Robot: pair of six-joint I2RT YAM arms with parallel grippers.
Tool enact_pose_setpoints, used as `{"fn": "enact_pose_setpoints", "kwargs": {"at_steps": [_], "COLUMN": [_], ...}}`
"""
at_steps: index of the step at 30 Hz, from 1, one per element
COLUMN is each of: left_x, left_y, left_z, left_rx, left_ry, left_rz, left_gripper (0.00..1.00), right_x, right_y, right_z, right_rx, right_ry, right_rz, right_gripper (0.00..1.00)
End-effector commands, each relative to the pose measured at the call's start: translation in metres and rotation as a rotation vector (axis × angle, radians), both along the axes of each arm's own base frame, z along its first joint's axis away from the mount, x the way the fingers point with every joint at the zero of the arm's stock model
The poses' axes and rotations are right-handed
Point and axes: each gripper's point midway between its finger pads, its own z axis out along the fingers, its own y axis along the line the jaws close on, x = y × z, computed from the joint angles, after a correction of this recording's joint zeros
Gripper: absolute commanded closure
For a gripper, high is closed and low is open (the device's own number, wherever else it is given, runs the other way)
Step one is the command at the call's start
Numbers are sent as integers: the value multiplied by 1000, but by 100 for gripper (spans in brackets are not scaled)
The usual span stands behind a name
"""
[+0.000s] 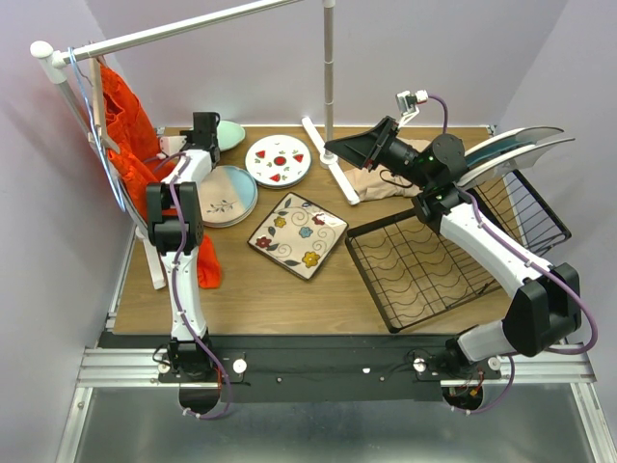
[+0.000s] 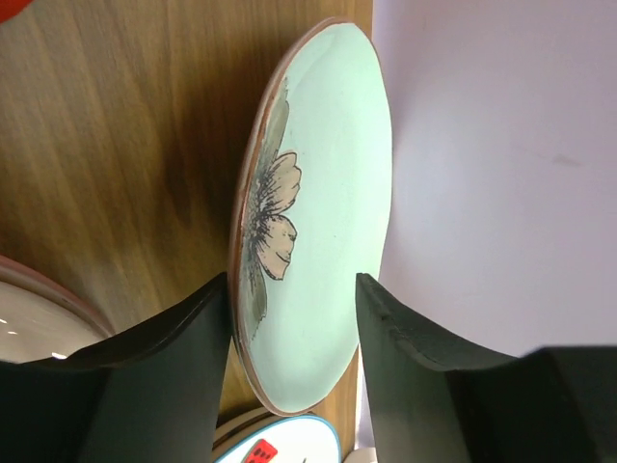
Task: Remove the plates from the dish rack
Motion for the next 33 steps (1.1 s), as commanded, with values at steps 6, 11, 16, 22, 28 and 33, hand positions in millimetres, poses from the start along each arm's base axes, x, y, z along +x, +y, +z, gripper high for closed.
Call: {"fn": "enact_pose_setpoints", "kwargs": {"at_steps": [6,11,16,22,28,33], "left_x": [-8,-16,-19,-20,-7,-4], "left_y": [2,1,6,4,-12,-29], "left_z": [31,26,30,40,68,91], "left_rx": [-74,-102,-95,-100,-65,40], "left_ry": [-10,25,33,22,-37,-35], "left_rz": [39,58,82,74,-42,-176], "left_gripper": [38,37,34,34,34,34], "right_x": [-7,-9,-9,-9,-8,-7], "right_y": [-5,-6,-5,-6,-5,-5], "right_z": [8,11,11,12,10,10], "right_rx": [6,8,8,9,6,2], "right_ry": [-21,-27,-29,-30,-25,-25], "right_rz": [-18,-16,-14,-14,-13,-17], "right_gripper": [2,2,2,2,2,2]}}
